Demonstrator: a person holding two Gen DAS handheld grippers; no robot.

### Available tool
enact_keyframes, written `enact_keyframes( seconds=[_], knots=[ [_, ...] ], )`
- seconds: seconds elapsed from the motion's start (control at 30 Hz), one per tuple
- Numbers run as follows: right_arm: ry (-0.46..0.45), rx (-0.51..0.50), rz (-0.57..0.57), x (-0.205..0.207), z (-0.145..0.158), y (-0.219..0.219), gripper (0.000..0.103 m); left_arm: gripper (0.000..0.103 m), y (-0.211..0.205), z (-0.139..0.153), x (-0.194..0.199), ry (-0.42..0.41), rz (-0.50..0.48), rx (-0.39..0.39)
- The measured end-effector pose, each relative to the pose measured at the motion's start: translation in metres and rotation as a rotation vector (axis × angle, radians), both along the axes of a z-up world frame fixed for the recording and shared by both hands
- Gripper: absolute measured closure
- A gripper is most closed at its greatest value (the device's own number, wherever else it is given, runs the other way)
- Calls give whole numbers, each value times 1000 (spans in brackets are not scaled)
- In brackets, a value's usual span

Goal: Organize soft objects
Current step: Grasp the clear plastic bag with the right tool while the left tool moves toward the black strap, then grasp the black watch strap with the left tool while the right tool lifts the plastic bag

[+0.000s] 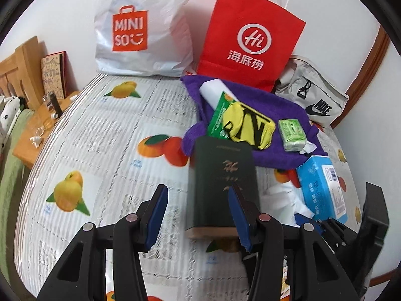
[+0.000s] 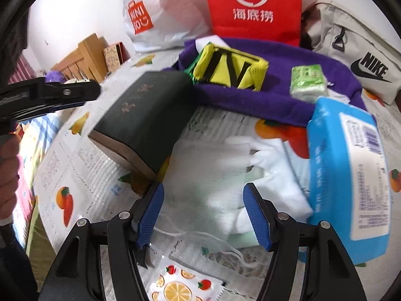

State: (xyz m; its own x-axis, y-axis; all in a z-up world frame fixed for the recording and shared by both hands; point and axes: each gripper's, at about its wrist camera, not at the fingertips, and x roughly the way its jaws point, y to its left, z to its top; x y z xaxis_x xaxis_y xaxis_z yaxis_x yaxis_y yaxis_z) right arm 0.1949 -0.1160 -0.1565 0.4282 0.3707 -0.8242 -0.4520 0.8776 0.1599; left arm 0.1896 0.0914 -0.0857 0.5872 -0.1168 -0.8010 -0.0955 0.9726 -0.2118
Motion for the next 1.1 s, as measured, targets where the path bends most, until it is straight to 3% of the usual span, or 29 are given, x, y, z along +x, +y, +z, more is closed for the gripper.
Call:
enact_keyframes(
  seconds=[0.23, 0.27, 0.37, 0.47, 0.77, 1.1],
  knots=[
    [-83, -62, 42, -9, -6, 17, 39, 55, 13, -7, -12, 13, 33, 6],
    [-100, -74, 52, -11, -5, 20, 45, 55, 13, -8, -14, 17, 33, 4],
    [-123, -128, 81, -17, -7, 27, 77, 55, 14, -10, -19, 20, 34, -3],
    [-137, -108, 90, -23, -1, 24, 91, 55, 12, -12, -25, 24, 29, 0],
    [-151, 0, 71, -45, 25, 2, 96, 55, 0, -22, -47, 41, 8, -6],
    [-180, 71, -19, -77, 47, -50, 96, 55, -52, -48, -62, 86, -111, 4]
  ],
)
